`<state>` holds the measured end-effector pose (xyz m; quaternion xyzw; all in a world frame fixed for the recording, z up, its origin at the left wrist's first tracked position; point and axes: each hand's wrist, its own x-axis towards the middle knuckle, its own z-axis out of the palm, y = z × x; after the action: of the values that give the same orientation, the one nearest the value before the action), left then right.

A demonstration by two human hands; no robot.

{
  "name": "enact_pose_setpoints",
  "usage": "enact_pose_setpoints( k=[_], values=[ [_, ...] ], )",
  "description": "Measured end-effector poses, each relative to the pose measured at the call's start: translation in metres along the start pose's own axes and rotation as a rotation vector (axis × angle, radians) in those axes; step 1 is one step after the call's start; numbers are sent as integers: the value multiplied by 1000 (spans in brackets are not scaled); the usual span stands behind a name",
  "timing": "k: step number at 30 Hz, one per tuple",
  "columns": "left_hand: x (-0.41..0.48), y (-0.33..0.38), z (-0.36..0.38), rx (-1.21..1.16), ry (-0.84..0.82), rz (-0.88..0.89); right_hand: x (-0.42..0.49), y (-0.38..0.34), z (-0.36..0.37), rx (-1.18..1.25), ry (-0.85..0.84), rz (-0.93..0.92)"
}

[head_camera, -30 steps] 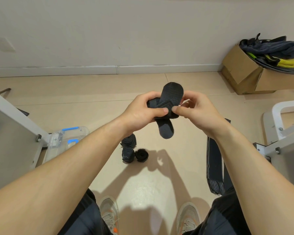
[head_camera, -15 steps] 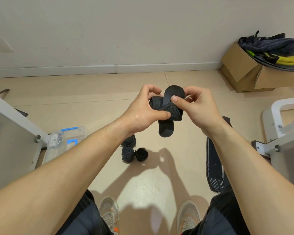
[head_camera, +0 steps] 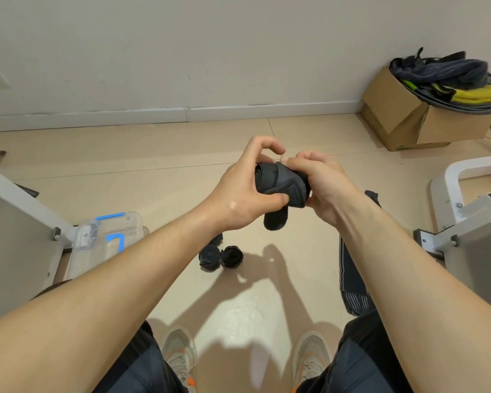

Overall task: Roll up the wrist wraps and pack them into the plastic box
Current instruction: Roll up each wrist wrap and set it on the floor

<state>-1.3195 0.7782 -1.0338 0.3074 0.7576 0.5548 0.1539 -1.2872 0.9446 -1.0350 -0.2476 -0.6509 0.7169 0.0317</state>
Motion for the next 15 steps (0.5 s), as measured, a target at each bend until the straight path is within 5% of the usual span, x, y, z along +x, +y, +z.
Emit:
enact_pose_setpoints(
  k=[8,12,15],
  values=[
    [6,-9,3,-32,65,-75,1,-1,-1,3,-1,114],
    [18,-9,-10,-323,217,-237,2,-2,0,22,100,-6],
    [24,-13,-24,-541,294,-326,-5,-2,4,-93,26,-43]
  ],
)
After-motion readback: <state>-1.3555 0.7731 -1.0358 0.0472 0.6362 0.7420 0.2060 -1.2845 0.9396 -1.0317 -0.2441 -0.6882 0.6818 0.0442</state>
